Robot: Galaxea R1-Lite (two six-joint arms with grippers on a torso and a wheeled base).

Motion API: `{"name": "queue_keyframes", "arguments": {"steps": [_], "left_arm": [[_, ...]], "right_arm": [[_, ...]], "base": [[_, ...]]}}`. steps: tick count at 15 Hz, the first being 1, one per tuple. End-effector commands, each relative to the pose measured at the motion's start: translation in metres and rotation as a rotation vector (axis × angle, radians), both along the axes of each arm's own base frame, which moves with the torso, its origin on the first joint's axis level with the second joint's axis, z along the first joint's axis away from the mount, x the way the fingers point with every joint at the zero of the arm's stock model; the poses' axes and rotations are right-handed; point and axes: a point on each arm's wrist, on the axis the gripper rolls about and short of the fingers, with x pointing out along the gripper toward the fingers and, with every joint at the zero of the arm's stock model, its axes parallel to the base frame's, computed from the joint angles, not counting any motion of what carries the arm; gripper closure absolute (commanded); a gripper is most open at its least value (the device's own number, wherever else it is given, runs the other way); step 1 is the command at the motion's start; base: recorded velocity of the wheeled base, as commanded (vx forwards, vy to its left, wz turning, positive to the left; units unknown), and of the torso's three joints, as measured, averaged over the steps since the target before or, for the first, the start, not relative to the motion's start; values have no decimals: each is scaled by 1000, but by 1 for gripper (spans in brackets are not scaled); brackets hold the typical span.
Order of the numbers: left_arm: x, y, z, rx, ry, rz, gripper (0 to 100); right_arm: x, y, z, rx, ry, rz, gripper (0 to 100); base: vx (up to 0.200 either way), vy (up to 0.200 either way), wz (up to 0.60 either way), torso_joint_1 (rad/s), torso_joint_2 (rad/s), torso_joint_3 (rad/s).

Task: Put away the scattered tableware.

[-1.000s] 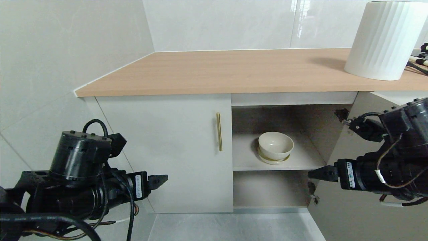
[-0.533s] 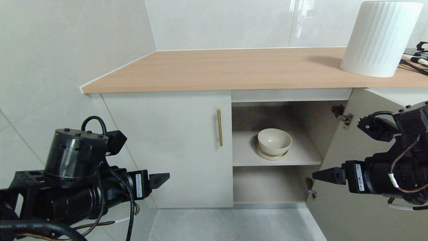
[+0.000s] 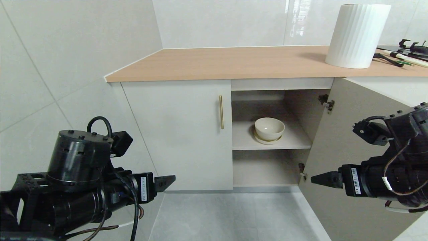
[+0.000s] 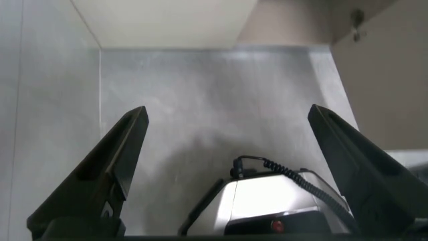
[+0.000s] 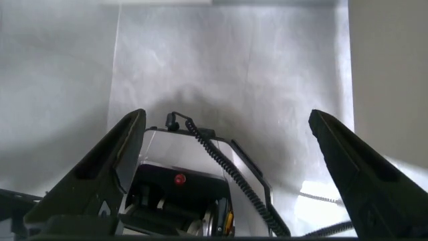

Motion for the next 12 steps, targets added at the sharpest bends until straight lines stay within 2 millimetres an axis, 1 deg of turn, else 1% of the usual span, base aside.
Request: {"name": "queue_keyframes", "arguments": {"steps": [1, 4, 6, 12], "left_arm": [[0, 0, -1, 1, 1, 0, 0], [1, -1, -2, 2, 6, -1, 0], [0, 0, -2, 3, 7, -1, 0], [0, 0, -3, 5, 11, 1, 0]], "right_arm": [[1, 1, -2, -5, 8, 0, 0], [1, 6, -6, -13, 22, 21, 0], [1, 6, -6, -13, 22, 21, 0], [-1, 6, -5, -11, 18, 26, 0]], "base": [[-200, 0, 0, -2, 2, 7], [-200, 0, 0, 2, 4, 7], [-200, 0, 0, 2, 5, -2], [0, 0, 0, 0, 0, 0]]}}
